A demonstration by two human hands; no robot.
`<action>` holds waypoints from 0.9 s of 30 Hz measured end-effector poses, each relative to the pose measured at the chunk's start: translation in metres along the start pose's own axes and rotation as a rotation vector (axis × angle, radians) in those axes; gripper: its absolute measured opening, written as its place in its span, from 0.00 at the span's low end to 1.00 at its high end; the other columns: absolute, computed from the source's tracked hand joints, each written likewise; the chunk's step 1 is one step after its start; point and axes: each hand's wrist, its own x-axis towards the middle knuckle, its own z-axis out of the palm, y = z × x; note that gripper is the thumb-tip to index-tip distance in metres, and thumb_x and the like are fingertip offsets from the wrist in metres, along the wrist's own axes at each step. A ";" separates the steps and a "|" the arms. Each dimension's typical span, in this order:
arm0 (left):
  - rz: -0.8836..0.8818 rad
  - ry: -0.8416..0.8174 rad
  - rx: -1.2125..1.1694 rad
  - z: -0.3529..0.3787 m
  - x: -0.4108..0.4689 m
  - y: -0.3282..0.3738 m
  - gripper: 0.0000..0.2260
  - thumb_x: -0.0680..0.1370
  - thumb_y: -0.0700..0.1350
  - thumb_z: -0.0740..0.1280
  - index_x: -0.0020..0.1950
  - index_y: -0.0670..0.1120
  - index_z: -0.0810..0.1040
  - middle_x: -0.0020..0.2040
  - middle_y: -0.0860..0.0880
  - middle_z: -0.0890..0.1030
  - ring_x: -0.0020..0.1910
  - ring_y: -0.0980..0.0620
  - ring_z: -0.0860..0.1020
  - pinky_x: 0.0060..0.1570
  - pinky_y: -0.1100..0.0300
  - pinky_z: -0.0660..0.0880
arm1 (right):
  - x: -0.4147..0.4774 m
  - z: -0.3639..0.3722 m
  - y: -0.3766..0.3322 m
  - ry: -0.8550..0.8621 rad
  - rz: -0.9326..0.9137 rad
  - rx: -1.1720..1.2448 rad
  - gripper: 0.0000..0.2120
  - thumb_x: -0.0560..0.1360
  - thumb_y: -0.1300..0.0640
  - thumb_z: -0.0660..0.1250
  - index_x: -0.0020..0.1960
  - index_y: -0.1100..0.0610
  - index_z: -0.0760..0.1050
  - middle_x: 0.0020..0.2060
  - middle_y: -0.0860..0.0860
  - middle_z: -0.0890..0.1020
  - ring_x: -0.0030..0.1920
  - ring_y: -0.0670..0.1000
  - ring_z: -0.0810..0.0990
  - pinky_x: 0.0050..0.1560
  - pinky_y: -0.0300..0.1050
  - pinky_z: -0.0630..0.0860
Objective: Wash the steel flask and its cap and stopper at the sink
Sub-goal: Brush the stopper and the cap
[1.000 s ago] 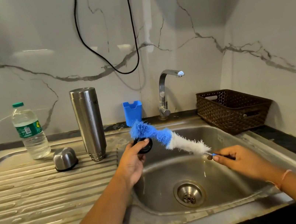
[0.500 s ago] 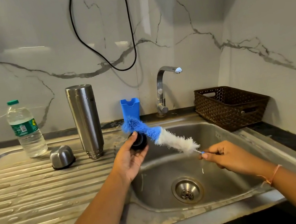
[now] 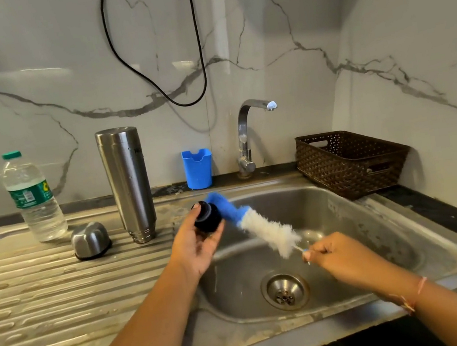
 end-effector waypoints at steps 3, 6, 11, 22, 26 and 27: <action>-0.033 0.083 0.269 -0.003 0.004 -0.004 0.18 0.72 0.50 0.72 0.59 0.43 0.75 0.54 0.45 0.80 0.49 0.50 0.77 0.42 0.57 0.73 | -0.010 0.006 0.004 -0.034 0.066 0.003 0.24 0.79 0.52 0.62 0.25 0.53 0.62 0.21 0.46 0.63 0.27 0.47 0.63 0.34 0.43 0.60; -0.061 0.064 0.391 0.004 -0.001 -0.017 0.17 0.72 0.47 0.73 0.58 0.42 0.76 0.48 0.47 0.81 0.44 0.53 0.76 0.42 0.62 0.72 | -0.009 0.006 -0.005 -0.019 0.092 0.010 0.20 0.79 0.52 0.61 0.30 0.53 0.65 0.24 0.49 0.65 0.28 0.48 0.64 0.34 0.44 0.60; 0.015 0.067 0.072 0.006 -0.003 -0.009 0.12 0.75 0.36 0.69 0.57 0.39 0.74 0.53 0.40 0.78 0.60 0.43 0.76 0.61 0.51 0.74 | -0.012 0.007 -0.015 -0.010 0.077 -0.019 0.20 0.80 0.52 0.61 0.30 0.58 0.67 0.23 0.48 0.65 0.28 0.48 0.65 0.34 0.44 0.61; -0.040 0.118 0.212 0.003 0.002 -0.016 0.20 0.73 0.47 0.72 0.60 0.40 0.74 0.52 0.42 0.80 0.49 0.48 0.78 0.45 0.59 0.77 | -0.011 0.011 -0.030 0.013 0.102 -0.009 0.21 0.80 0.54 0.59 0.29 0.55 0.60 0.24 0.48 0.65 0.28 0.48 0.64 0.33 0.44 0.60; 0.045 0.152 0.048 0.002 0.001 -0.009 0.20 0.76 0.41 0.69 0.66 0.38 0.70 0.63 0.38 0.75 0.61 0.43 0.76 0.57 0.54 0.75 | -0.023 0.015 -0.037 0.011 0.073 -0.035 0.20 0.80 0.53 0.58 0.30 0.55 0.61 0.25 0.48 0.66 0.28 0.48 0.64 0.34 0.44 0.62; 0.047 0.153 0.039 0.002 0.001 -0.009 0.20 0.76 0.40 0.68 0.66 0.38 0.70 0.63 0.37 0.75 0.61 0.43 0.76 0.57 0.53 0.75 | -0.027 0.016 -0.038 0.013 0.070 -0.054 0.20 0.80 0.53 0.57 0.31 0.55 0.61 0.25 0.48 0.67 0.28 0.48 0.65 0.34 0.44 0.63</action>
